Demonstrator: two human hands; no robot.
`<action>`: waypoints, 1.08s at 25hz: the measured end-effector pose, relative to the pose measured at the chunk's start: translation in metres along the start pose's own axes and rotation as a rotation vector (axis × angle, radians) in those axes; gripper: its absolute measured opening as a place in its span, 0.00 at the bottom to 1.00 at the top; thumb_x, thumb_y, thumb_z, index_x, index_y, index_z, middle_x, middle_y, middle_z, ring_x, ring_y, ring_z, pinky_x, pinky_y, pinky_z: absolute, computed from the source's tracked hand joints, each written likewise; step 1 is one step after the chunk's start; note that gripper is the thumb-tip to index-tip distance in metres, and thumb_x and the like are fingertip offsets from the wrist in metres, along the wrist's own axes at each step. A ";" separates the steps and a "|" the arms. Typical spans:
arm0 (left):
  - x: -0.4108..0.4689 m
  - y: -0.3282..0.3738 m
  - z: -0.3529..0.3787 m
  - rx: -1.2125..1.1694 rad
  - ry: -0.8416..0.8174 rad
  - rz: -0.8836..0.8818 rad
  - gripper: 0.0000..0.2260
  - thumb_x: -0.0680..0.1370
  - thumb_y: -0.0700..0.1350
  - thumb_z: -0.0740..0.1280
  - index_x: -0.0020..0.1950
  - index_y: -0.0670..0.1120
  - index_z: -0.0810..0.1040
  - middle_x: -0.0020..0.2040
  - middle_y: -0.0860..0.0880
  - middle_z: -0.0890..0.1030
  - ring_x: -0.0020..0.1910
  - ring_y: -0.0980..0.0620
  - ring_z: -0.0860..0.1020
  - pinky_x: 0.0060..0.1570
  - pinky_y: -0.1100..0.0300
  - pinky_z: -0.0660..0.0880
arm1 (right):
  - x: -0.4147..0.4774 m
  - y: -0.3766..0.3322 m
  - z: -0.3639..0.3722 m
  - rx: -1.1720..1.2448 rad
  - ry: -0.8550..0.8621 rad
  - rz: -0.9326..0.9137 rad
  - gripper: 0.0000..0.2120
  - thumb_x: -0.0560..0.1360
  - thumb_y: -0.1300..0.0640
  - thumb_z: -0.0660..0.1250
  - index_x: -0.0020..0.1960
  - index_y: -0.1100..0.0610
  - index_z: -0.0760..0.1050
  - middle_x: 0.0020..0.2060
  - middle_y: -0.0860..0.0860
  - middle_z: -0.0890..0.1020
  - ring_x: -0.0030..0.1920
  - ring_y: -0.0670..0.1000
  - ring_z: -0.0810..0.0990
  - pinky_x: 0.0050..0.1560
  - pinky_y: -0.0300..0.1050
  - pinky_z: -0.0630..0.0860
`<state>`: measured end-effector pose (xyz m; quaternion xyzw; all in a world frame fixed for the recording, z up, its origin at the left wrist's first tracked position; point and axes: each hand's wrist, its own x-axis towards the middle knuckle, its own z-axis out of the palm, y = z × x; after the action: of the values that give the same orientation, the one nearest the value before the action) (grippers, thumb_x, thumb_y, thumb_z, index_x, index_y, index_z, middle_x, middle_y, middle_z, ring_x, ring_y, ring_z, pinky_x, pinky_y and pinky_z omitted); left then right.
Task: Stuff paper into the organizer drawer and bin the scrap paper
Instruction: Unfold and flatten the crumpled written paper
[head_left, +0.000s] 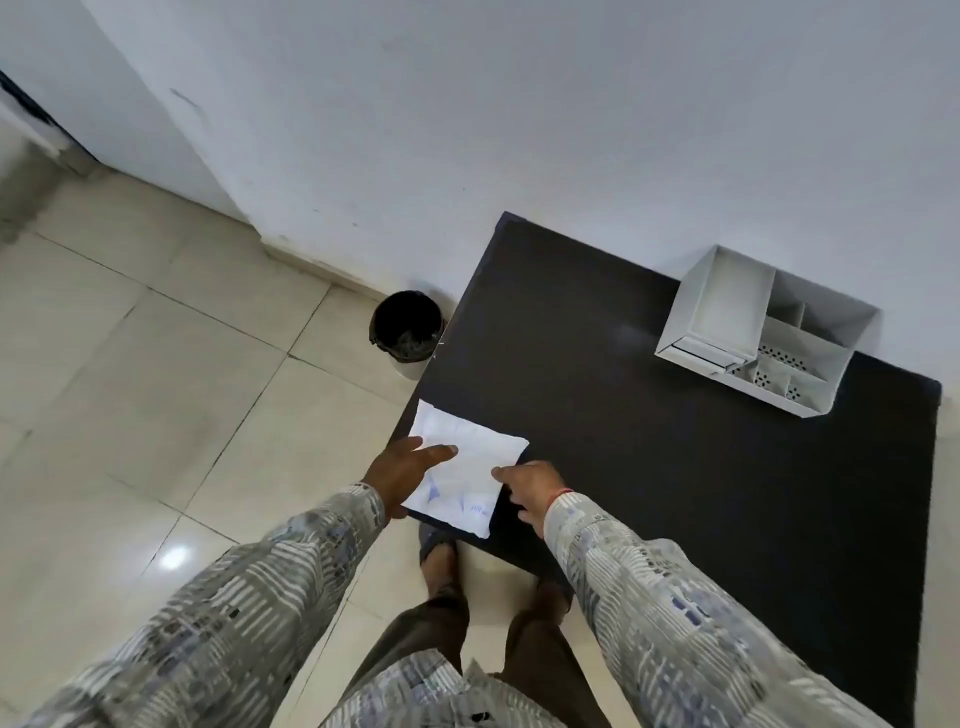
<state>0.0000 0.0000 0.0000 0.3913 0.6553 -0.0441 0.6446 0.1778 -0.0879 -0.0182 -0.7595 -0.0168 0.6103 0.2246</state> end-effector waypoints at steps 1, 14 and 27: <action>0.003 0.000 0.003 0.014 0.006 0.013 0.35 0.78 0.60 0.75 0.81 0.51 0.68 0.82 0.46 0.68 0.76 0.38 0.72 0.72 0.37 0.73 | 0.003 0.001 0.001 0.049 -0.036 0.042 0.13 0.80 0.56 0.72 0.62 0.59 0.79 0.56 0.54 0.82 0.56 0.56 0.79 0.56 0.53 0.72; -0.047 0.070 0.018 -0.525 -0.472 -0.022 0.23 0.81 0.41 0.69 0.76 0.37 0.76 0.59 0.36 0.86 0.49 0.39 0.85 0.46 0.47 0.86 | -0.126 -0.038 -0.027 -1.013 0.206 -0.959 0.16 0.80 0.43 0.66 0.63 0.46 0.84 0.58 0.51 0.85 0.64 0.53 0.76 0.70 0.53 0.69; -0.107 0.126 0.082 -0.304 -0.544 0.491 0.30 0.76 0.23 0.65 0.76 0.43 0.75 0.68 0.37 0.84 0.65 0.34 0.83 0.64 0.31 0.80 | -0.183 -0.052 -0.119 -0.799 0.641 -0.861 0.10 0.77 0.47 0.73 0.56 0.48 0.84 0.53 0.47 0.83 0.63 0.52 0.76 0.67 0.52 0.70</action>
<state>0.1239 -0.0083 0.1370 0.4105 0.3468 0.1066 0.8366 0.2551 -0.1342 0.1874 -0.8534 -0.4758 0.1572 0.1434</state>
